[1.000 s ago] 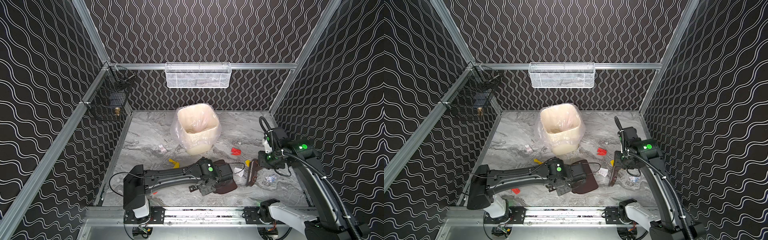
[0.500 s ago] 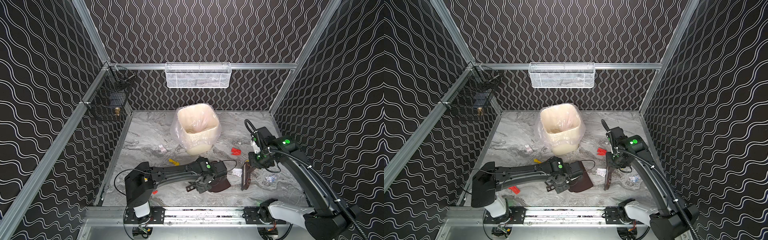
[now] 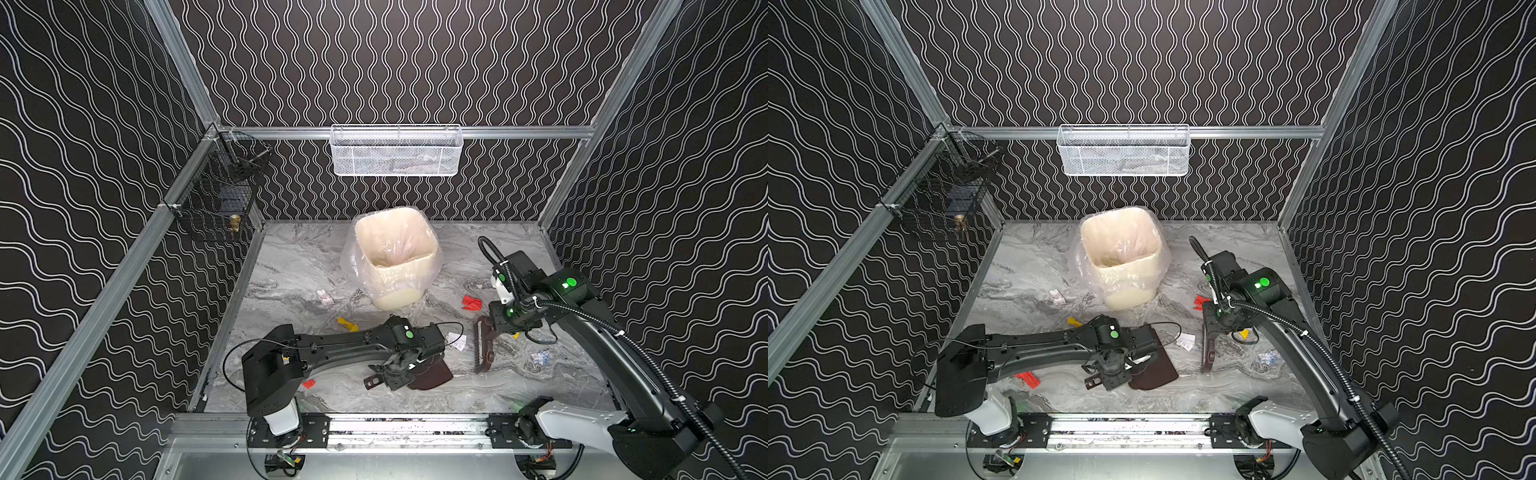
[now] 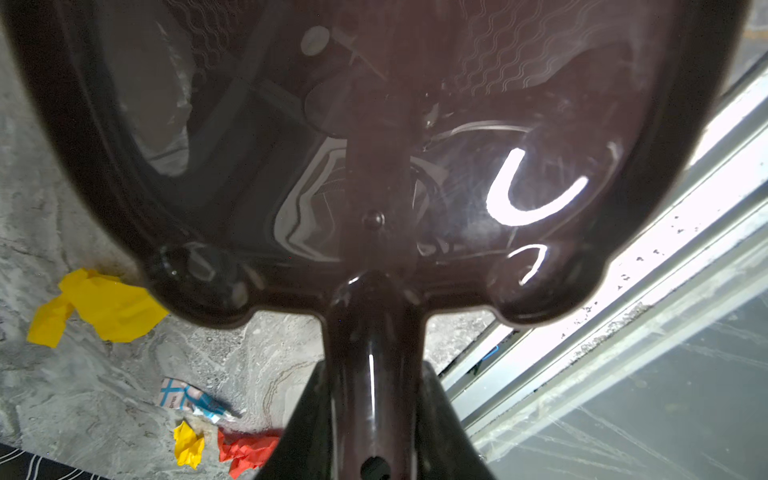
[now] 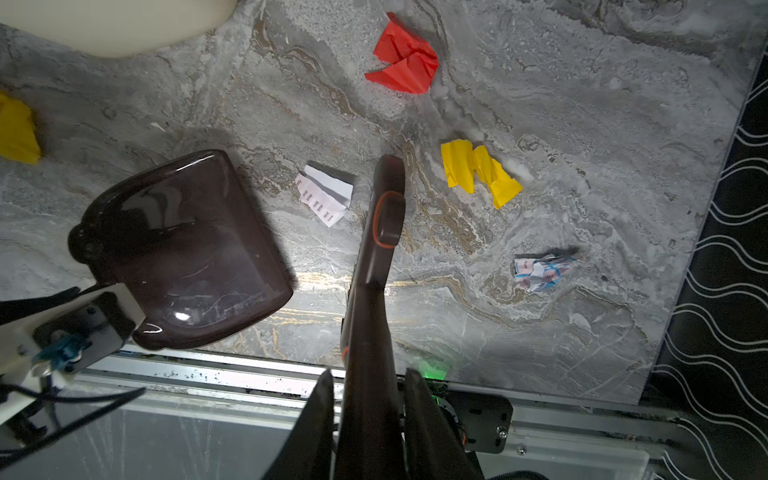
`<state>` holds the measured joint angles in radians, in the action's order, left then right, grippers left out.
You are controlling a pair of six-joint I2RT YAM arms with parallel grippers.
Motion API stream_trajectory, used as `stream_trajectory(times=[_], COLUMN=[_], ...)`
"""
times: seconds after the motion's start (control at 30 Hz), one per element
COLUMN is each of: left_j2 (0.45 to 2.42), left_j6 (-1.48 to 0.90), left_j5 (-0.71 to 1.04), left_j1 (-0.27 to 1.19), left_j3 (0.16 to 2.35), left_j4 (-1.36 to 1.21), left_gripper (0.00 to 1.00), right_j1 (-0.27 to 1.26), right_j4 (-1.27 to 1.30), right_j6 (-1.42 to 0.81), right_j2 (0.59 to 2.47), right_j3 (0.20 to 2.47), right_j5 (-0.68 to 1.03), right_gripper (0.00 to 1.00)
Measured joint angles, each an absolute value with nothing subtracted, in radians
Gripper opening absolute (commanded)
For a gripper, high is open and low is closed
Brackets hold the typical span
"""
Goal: Sweep away the paper scraps from the table
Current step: 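Sweep the white paper scrap into the dustpan with the right gripper's brush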
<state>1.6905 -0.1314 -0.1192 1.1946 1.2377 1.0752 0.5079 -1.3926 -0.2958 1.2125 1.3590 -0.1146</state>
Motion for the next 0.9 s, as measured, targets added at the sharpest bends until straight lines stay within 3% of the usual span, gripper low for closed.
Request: stream_trajectory(times=[0.5,0.9], left_j2=[1.749,1.782], left_j6=[-0.053,0.029], left_j5=[-0.041,-0.049], left_j1=[1.085,1.032], left_j3=[1.288,1.303], left_j4=[1.075,1.078], left_gripper=[0.00,0.00], right_j1=[0.524,0.673], right_j4=[-1.343,-1.303], right_j6=[-0.283,-0.253], right_j2=[1.263,1.328], right_j3=[1.332,1.367], right_j5=[-0.089,-0.073], right_gripper=[0.00,0.00])
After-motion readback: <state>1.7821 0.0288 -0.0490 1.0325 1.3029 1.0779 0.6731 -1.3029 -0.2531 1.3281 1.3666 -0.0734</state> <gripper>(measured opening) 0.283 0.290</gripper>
